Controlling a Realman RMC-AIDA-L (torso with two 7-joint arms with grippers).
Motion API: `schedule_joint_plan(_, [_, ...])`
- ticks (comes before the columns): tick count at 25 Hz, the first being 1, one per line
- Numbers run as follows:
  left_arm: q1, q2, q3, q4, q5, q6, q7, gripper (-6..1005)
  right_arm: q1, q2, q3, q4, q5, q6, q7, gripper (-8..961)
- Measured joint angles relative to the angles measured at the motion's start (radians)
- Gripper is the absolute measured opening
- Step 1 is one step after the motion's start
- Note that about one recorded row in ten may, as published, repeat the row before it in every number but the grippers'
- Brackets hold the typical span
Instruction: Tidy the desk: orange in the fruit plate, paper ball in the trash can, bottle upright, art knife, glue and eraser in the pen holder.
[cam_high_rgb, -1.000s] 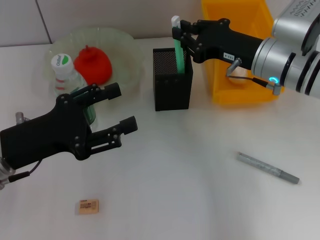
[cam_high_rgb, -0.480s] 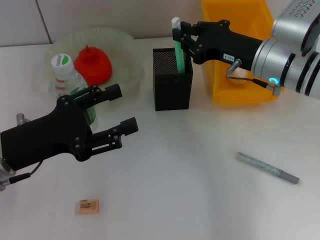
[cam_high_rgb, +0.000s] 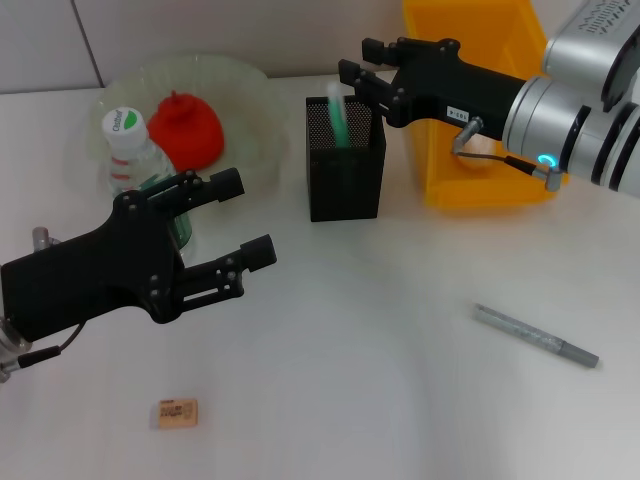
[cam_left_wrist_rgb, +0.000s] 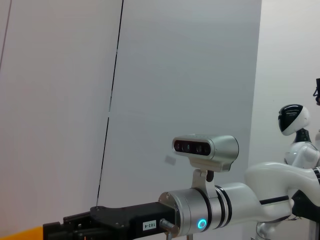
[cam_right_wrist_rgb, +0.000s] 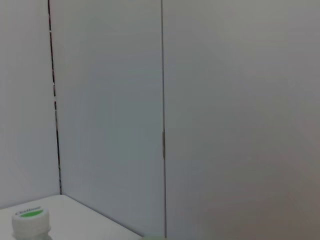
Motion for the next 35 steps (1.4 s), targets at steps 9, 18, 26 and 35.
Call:
schedule_joint_plan(9, [0.001, 0.002, 0.000, -0.003, 0.000, 0.000, 0.001, 786, 0.008, 0.001, 0.005, -0.006, 0.000, -0.003, 0.008, 555])
schedule_joint_plan(18, [0.011, 0.005, -0.009, -0.007, 0.000, 0.011, 0.007, 786, -0.010, -0.002, 0.001, -0.032, 0.039, -0.009, 0.002, 760])
schedule_joint_plan(26, [0.015, 0.008, -0.025, -0.009, 0.000, 0.014, 0.005, 785, -0.057, -0.006, 0.005, -0.052, 0.015, -0.111, 0.002, 758])
schedule_joint_plan(35, [0.015, 0.009, -0.029, -0.002, 0.000, 0.015, 0.007, 785, -0.140, -0.006, 0.010, -0.104, 0.013, -0.207, 0.002, 758])
